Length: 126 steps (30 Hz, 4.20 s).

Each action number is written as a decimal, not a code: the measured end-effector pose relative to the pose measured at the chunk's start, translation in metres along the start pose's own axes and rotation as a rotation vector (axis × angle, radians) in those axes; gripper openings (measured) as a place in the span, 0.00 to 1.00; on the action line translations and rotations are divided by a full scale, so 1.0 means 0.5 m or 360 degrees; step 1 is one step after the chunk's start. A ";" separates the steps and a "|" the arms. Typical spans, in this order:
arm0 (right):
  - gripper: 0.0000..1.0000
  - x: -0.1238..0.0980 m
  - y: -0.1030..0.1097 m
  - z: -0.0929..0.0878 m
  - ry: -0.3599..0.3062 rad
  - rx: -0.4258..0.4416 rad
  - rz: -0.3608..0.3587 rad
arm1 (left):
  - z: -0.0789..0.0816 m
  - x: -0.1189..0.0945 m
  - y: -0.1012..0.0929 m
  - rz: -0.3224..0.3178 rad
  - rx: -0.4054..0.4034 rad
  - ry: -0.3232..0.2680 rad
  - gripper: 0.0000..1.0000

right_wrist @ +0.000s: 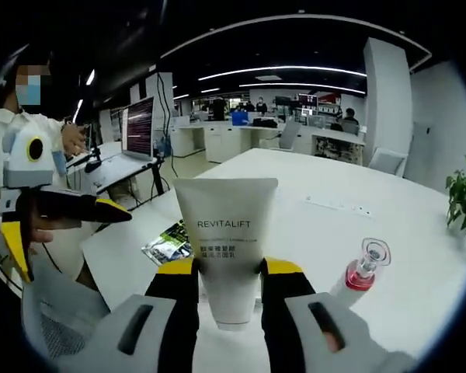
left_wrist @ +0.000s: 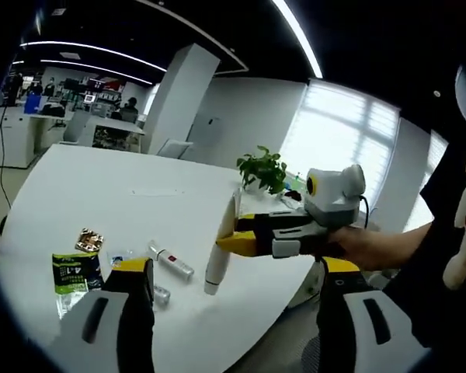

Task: Arrange the skincare products in the storage area until every visible bottle or jar stands upright without overlapping.

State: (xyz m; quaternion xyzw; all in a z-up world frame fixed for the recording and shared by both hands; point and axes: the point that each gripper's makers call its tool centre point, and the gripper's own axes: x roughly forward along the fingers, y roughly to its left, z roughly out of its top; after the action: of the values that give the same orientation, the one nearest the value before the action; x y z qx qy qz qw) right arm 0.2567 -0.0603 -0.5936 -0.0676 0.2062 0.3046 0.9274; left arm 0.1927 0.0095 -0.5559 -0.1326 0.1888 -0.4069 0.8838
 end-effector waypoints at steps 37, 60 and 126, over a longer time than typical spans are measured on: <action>0.30 -0.088 0.122 0.021 -0.0055 -0.0222 0.0123 | 0.026 0.072 -0.074 0.0025 0.0293 0.0003 0.16; 0.38 -0.145 0.122 0.074 -0.0332 -0.0107 0.0454 | 0.111 0.068 -0.147 -0.0330 0.0274 0.0025 0.09; 0.15 -0.206 0.156 -0.004 -0.0149 -0.0441 0.1116 | -0.006 0.081 -0.214 -0.0748 0.0831 0.0594 0.17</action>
State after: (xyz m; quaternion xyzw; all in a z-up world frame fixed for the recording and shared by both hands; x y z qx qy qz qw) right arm 0.1348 -0.0532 -0.5517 -0.1037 0.1312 0.6311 0.7575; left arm 0.1440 -0.0895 -0.5260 0.1331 0.2007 -0.6496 0.7211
